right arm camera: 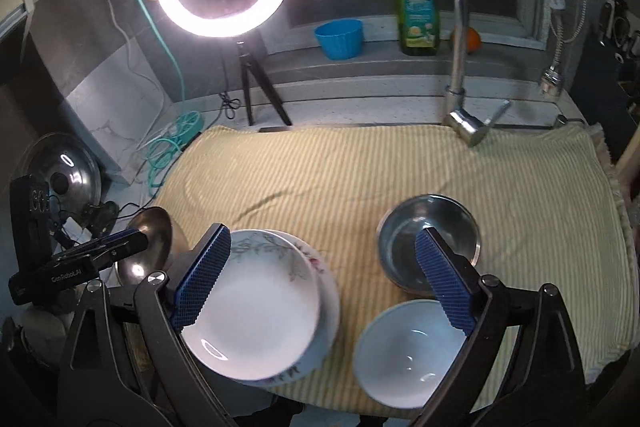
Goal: Organize plates and bowls
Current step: 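Move both grippers to the rim of the red-outside steel bowl, then close both grippers on the red bowl rim and lift it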
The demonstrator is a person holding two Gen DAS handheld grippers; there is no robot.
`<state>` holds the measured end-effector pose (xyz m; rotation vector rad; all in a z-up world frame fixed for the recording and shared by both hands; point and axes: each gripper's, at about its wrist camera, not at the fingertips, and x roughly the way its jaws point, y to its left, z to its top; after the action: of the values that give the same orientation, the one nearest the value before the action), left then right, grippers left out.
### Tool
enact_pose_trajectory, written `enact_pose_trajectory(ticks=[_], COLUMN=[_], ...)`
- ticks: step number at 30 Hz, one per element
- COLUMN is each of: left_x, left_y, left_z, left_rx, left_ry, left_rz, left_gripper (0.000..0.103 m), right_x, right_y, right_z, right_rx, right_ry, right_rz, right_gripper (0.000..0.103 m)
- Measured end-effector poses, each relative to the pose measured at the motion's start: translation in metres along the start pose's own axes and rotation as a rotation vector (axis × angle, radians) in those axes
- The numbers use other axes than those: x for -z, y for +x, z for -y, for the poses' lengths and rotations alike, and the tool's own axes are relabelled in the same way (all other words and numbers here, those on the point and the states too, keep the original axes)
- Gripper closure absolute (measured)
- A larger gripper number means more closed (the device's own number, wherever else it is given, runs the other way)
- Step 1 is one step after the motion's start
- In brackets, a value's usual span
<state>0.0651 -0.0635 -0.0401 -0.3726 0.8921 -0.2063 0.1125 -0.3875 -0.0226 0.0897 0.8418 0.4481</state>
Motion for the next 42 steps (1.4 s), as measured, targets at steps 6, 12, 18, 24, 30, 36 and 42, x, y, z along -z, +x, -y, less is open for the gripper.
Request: enact_pose_trajectory(ticks=[6, 12, 18, 24, 30, 36, 42], left_x=[0.007, 0.018, 0.024, 0.022, 0.012, 0.001, -0.007], left_y=[0.023, 0.043, 0.063, 0.086, 0.112, 0.137, 0.158], left_z=[0.040, 0.070, 0.097, 0.115, 0.122, 0.122, 0.119], left_rx=[0.050, 0.094, 0.129, 0.151, 0.160, 0.160, 0.161], left_ry=[0.057, 0.091, 0.106, 0.099, 0.058, 0.025, -0.010], left_rz=[-0.044, -0.089, -0.121, -0.138, -0.163, -0.198, -0.238], left_gripper=[0.045, 0.045, 0.045, 0.046, 0.053, 0.070, 0.071], right_x=[0.019, 0.035, 0.041, 0.039, 0.031, 0.023, 0.020], right_y=[-0.009, -0.015, -0.016, -0.001, 0.026, 0.057, 0.081], right_z=[0.060, 0.098, 0.129, 0.143, 0.151, 0.155, 0.159], right_rx=[0.019, 0.036, 0.023, -0.015, -0.070, -0.115, -0.113], right_ry=[0.105, 0.152, 0.210, 0.215, 0.213, 0.229, 0.237], right_rz=[-0.022, -0.043, -0.055, -0.093, -0.143, -0.192, -0.229], right_gripper=[0.007, 0.007, 0.021, 0.042, 0.054, 0.065, 0.071])
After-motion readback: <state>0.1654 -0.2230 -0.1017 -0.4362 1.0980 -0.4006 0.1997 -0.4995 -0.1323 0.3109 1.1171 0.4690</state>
